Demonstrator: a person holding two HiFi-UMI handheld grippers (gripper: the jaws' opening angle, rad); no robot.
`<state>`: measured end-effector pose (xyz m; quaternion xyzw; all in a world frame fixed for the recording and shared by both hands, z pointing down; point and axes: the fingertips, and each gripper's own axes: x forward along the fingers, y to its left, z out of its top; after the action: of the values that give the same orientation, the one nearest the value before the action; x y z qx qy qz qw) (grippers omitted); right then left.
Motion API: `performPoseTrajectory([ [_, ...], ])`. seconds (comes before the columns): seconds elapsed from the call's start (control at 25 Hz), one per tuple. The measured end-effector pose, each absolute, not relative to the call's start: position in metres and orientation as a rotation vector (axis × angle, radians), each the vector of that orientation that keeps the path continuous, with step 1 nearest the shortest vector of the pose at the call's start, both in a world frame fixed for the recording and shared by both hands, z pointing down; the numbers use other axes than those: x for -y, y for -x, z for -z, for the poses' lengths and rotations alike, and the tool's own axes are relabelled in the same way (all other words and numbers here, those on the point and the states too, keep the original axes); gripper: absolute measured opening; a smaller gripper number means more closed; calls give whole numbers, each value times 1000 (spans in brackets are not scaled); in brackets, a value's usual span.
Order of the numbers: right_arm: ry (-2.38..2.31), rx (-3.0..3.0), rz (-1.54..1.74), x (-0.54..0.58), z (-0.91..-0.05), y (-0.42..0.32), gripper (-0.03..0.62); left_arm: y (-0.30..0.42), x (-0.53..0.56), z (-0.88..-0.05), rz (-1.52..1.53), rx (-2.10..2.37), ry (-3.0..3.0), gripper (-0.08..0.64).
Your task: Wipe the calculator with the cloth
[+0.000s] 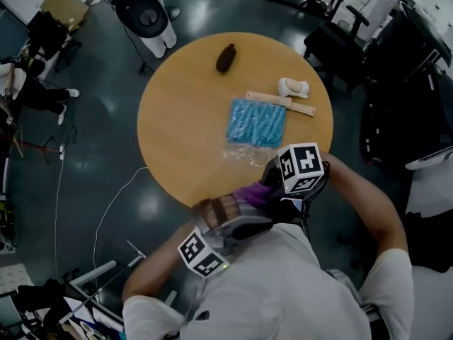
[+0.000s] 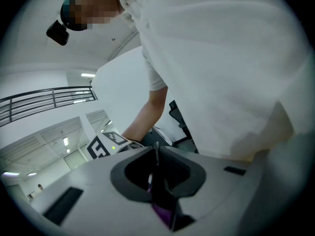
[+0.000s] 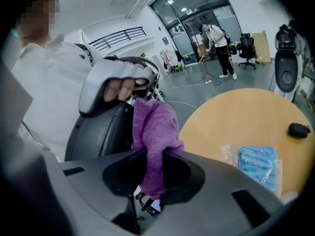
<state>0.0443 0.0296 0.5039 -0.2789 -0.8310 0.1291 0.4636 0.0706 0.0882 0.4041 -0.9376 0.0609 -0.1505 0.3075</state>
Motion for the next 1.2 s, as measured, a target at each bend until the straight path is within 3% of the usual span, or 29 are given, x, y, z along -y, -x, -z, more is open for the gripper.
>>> performPoseTrajectory([
  [0.4,647,2013,-455,-23,-549,-47,87,-66,-80,-382,295,-225,2580,46],
  [0.76,169,2214,-530,59,-570,-53,87,-39,-33,-390,146,-584,2825,46],
  [1.2,-282,2348,-748,104,-594,-83,87,44,48,-575,35,-1540,3135,46],
])
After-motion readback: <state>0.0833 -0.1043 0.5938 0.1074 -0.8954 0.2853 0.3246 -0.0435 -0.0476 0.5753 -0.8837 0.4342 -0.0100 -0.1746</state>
